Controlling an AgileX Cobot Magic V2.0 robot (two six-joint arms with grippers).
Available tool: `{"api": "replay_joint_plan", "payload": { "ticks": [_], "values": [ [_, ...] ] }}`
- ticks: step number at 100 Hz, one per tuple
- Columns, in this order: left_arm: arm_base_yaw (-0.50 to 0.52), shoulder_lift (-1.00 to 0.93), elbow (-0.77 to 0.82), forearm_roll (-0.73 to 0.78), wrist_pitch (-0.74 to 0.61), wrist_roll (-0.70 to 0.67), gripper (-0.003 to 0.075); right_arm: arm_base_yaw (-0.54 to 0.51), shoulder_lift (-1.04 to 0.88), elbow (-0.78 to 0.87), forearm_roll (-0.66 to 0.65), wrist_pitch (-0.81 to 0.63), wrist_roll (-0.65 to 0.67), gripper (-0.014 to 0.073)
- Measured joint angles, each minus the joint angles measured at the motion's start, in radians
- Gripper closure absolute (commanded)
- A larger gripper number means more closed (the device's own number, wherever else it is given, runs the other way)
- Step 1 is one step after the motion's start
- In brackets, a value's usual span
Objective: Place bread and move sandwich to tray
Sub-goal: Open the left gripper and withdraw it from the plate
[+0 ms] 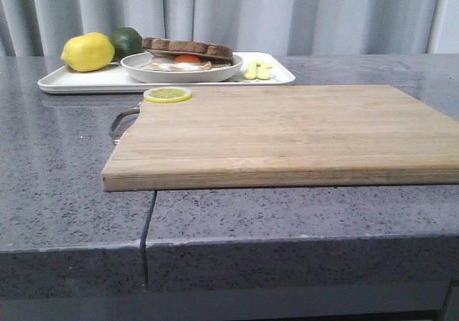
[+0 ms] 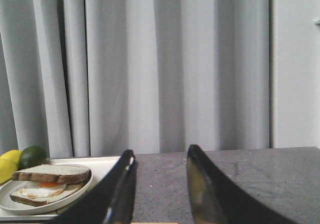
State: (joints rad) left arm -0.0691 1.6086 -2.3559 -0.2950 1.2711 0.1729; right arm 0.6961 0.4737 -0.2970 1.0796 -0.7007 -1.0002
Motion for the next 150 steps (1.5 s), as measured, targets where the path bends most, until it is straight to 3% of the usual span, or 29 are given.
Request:
{"api": "replay_joint_plan", "payload": {
  "ticks": [11, 20, 32, 58, 68, 79, 98, 119, 130, 140, 144, 150],
  "values": [
    [-0.014, -0.112, 0.111, 0.0, -0.027, 0.02, 0.0391, 0.0, 0.0, 0.0, 0.0, 0.0, -0.012, 0.0316],
    [-0.039, -0.243, 0.298, 0.001, -0.102, 0.04, 0.0393, 0.0, 0.0, 0.0, 0.0, 0.0, -0.015, 0.0316],
    [-0.06, -0.467, 0.647, -0.004, -0.301, 0.051, 0.0395, 0.0, 0.0, 0.0, 0.0, 0.0, -0.015, 0.0316],
    [-0.062, -1.025, 1.482, -0.022, -0.913, 0.051, 0.0395, 0.0, 0.0, 0.0, 0.0, 0.04, -0.031, 0.0316],
    [-0.062, -1.177, 1.708, -0.024, -1.039, 0.051, 0.0395, 0.0, 0.0, 0.0, 0.0, 0.055, -0.035, 0.0316],
    [-0.062, -1.299, 1.893, -0.028, -1.082, 0.051, 0.0395, 0.0, 0.0, 0.0, 0.0, 0.06, -0.052, 0.0316],
    [-0.062, -1.392, 2.058, -0.032, -1.139, 0.051, 0.0395, 0.0, 0.0, 0.0, 0.0, 0.136, -0.139, 0.0316],
    [-0.062, -1.396, 2.101, -0.032, -1.164, 0.051, 0.0432, 0.0, 0.0, 0.0, 0.015, 0.209, -0.161, 0.0326],
    [-0.062, -1.396, 2.101, -0.032, -1.175, 0.051, 0.0529, 0.0, 0.0, 0.0, 0.05, 0.175, -0.163, 0.0452],
    [-0.062, -1.396, 2.101, -0.032, -1.183, 0.051, 0.0678, 0.0, 0.0, 0.0, 0.091, 0.136, -0.163, 0.0669],
    [-0.062, -1.396, 2.101, -0.032, -1.183, 0.051, 0.0743, 0.0, 0.0, 0.0, 0.104, 0.128, -0.163, 0.0659],
    [-0.062, -1.396, 2.101, -0.032, -1.183, 0.051, 0.0739, 0.0, 0.0, 0.0, 0.121, 0.121, -0.163, 0.0664]
  ]
}}
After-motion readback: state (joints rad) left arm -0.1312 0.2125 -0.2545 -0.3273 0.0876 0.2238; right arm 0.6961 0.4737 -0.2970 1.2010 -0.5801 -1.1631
